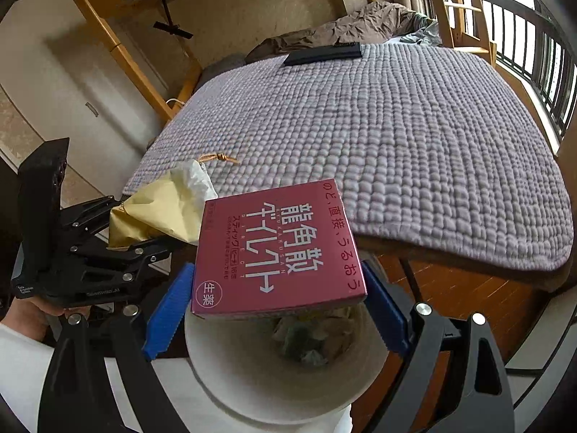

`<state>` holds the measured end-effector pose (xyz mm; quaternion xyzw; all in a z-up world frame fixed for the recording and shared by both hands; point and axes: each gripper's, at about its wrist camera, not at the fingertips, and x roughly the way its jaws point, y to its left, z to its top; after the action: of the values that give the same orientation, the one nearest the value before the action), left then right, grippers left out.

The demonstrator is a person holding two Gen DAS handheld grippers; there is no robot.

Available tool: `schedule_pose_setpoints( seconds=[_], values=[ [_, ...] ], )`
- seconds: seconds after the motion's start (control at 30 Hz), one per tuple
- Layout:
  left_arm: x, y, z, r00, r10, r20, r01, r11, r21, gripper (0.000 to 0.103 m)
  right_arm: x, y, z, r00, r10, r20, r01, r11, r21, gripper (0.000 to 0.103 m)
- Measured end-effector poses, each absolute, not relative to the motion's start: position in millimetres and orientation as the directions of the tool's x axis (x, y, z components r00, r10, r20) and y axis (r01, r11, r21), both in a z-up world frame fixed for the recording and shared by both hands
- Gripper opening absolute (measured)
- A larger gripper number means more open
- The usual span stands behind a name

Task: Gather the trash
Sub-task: 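Carry the yellow pouch and pink box off the bed to above the white bin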

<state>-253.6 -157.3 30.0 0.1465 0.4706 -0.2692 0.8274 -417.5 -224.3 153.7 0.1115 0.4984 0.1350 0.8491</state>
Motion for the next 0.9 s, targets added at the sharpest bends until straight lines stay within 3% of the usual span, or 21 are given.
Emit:
schedule_pose_setpoints(
  seconds=[0.9],
  values=[
    [-290.0, -171.5, 3.4, 0.321, -0.292, -0.901, 0.663, 0.748, -0.007, 0.063, -437.3, -201.8, 119.6, 0.37, 0.369, -0.853, -0.121, 0.929, 0.349, 0.088]
  ],
)
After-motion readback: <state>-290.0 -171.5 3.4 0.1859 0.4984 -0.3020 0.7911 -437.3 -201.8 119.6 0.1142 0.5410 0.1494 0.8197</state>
